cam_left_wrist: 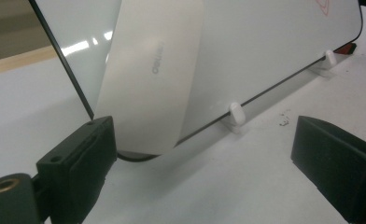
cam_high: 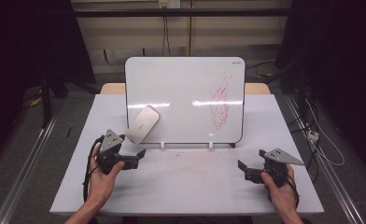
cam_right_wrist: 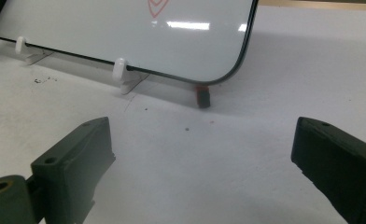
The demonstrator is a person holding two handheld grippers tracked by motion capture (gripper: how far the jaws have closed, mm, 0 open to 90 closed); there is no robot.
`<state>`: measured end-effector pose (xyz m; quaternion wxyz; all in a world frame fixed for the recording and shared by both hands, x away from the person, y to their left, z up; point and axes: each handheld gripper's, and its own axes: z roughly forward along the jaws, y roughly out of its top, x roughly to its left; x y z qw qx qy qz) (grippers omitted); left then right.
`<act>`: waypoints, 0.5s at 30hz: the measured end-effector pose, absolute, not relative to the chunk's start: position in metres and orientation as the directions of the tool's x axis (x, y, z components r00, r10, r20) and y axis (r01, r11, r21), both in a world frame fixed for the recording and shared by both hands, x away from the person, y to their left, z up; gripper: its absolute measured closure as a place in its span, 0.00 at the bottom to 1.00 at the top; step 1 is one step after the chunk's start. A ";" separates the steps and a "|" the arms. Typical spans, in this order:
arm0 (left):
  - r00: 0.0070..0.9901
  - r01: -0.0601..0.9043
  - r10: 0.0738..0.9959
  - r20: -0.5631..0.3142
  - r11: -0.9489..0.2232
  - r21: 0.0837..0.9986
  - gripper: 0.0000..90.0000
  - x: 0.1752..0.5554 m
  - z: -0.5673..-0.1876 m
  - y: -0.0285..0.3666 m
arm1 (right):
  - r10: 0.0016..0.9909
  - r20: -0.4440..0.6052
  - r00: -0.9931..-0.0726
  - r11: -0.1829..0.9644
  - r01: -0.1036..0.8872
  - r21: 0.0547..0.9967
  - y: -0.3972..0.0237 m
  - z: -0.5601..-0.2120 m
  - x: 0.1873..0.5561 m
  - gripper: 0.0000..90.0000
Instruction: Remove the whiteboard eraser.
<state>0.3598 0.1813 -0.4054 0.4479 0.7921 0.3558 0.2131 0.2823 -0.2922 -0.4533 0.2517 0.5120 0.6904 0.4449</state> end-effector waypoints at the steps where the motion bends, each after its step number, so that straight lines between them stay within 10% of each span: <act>1: 0.660 0.378 0.751 0.016 -0.351 0.857 0.07 0.362 -0.405 0.180 | 0.931 0.107 -0.348 0.080 0.483 0.872 -0.292 -0.453 0.282 0.06; 15: 0.667 0.318 0.731 0.146 -0.456 0.831 0.06 0.378 -0.395 0.165 | 0.926 0.100 -0.364 0.099 0.491 0.866 -0.289 -0.454 0.285 0.05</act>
